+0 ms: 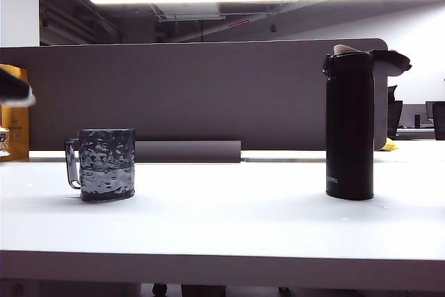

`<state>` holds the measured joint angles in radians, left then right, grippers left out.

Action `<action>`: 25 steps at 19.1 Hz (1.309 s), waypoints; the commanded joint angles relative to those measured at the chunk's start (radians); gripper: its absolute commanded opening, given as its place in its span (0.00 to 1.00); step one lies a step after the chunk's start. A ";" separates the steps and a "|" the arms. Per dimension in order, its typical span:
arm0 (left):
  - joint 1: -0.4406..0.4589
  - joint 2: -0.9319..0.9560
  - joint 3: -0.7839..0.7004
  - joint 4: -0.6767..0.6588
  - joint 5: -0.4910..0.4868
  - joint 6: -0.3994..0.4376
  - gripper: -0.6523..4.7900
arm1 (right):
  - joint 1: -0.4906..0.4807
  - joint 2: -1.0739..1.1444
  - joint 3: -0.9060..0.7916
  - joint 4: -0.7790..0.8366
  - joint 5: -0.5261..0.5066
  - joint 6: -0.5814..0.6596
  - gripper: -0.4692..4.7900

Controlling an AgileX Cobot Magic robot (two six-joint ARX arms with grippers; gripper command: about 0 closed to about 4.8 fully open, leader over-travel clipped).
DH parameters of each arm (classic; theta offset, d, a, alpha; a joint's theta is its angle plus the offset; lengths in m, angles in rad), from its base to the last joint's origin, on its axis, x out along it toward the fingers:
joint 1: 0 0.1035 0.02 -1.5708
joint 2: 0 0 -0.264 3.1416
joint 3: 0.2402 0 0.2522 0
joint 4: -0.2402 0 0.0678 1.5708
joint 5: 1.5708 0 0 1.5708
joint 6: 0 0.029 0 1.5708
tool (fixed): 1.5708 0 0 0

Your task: Pick up the black thermos, pour some water into the cup, then place the black thermos back on the table.

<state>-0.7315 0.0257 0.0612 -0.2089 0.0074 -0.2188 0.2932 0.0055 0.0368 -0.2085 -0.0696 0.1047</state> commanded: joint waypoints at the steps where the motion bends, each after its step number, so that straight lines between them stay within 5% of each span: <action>1: 0.000 0.000 -0.042 0.130 -0.027 -0.003 0.11 | 0.000 0.000 -0.016 0.031 0.058 0.001 0.07; 7: 0.000 0.001 -0.053 0.087 -0.037 0.002 0.11 | 0.000 0.000 -0.024 0.019 0.152 0.049 0.08; 18: 0.022 -0.007 -0.052 0.024 -0.019 0.001 0.11 | -0.009 -0.005 -0.024 0.018 0.138 0.056 0.08; 25: 0.517 -0.011 -0.052 0.030 0.034 0.001 0.11 | -0.245 -0.004 -0.024 0.019 0.143 0.056 0.08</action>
<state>-0.2756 0.0151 0.0101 -0.1677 0.0402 -0.2184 0.0650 0.0021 0.0143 -0.1909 0.0681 0.1581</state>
